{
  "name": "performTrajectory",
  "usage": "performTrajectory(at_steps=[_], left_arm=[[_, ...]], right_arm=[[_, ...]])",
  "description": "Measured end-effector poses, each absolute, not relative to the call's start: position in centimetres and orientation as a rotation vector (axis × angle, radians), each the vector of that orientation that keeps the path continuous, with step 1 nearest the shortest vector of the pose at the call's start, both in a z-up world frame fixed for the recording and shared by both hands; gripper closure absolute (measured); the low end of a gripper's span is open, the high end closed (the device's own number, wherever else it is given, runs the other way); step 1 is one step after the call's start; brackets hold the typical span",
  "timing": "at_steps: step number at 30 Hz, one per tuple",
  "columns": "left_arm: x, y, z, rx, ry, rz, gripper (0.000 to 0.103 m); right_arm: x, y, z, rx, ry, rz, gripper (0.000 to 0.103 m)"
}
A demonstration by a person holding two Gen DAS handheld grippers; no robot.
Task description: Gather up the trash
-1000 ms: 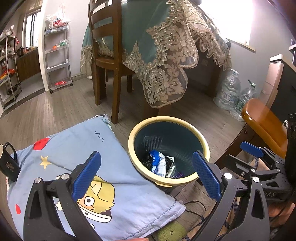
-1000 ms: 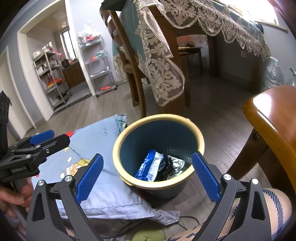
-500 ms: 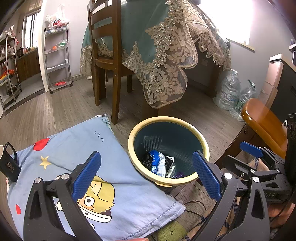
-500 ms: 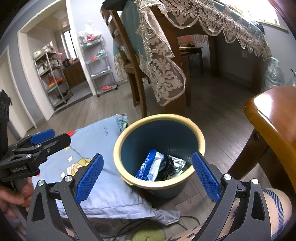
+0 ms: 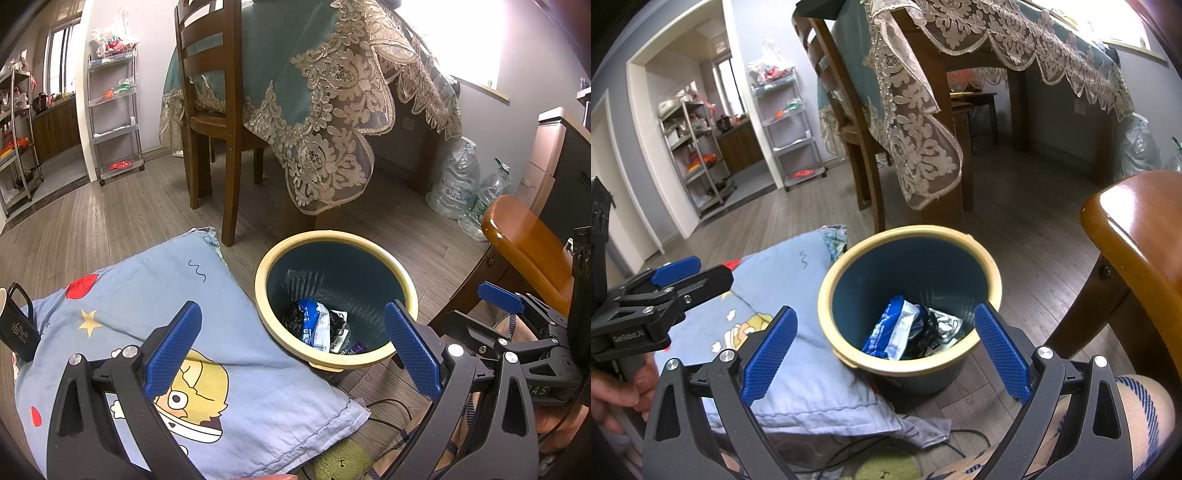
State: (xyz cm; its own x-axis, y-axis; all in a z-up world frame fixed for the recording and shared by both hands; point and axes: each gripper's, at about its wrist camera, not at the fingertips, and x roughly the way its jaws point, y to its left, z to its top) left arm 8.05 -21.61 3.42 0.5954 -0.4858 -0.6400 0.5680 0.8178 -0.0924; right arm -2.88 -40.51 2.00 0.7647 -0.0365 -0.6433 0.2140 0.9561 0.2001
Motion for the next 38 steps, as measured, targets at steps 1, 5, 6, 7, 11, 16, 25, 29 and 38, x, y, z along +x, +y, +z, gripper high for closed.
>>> performTrajectory(at_steps=[1,5,6,7,11,16,25,29,38], left_arm=[[8.05,-21.61,3.42,0.126,0.704,-0.614,0.006],[8.04,-21.63,3.41,0.126,0.704,-0.613,0.006],[8.05,-21.63,3.41,0.126,0.704,-0.613,0.006],[8.04,-21.62,3.41,0.126,0.704,-0.613,0.006],[8.05,-21.63,3.41,0.126,0.704,-0.614,0.006],[8.06,-21.63,3.43,0.127,0.704,-0.613,0.006],[8.02,-21.61,3.39,0.124,0.702,-0.620,0.006],[7.87,-21.51,3.31,0.123,0.699,-0.626,0.006],[7.94,-21.51,3.33,0.126,0.703,-0.628,0.006]], right_arm=[[-2.88,-40.56,2.02,0.270,0.690,-0.138,0.007],[-2.89,-40.53,2.02,0.271,0.690,-0.139,0.007],[-2.90,-40.57,2.05,0.272,0.690,-0.139,0.007],[-2.91,-40.57,2.06,0.272,0.689,-0.139,0.007],[-2.89,-40.54,2.03,0.271,0.689,-0.139,0.007],[-2.90,-40.58,2.05,0.272,0.689,-0.139,0.007],[-2.89,-40.57,2.05,0.272,0.689,-0.138,0.007],[-2.88,-40.55,2.04,0.272,0.690,-0.139,0.007],[-2.90,-40.61,2.09,0.273,0.690,-0.138,0.007]])
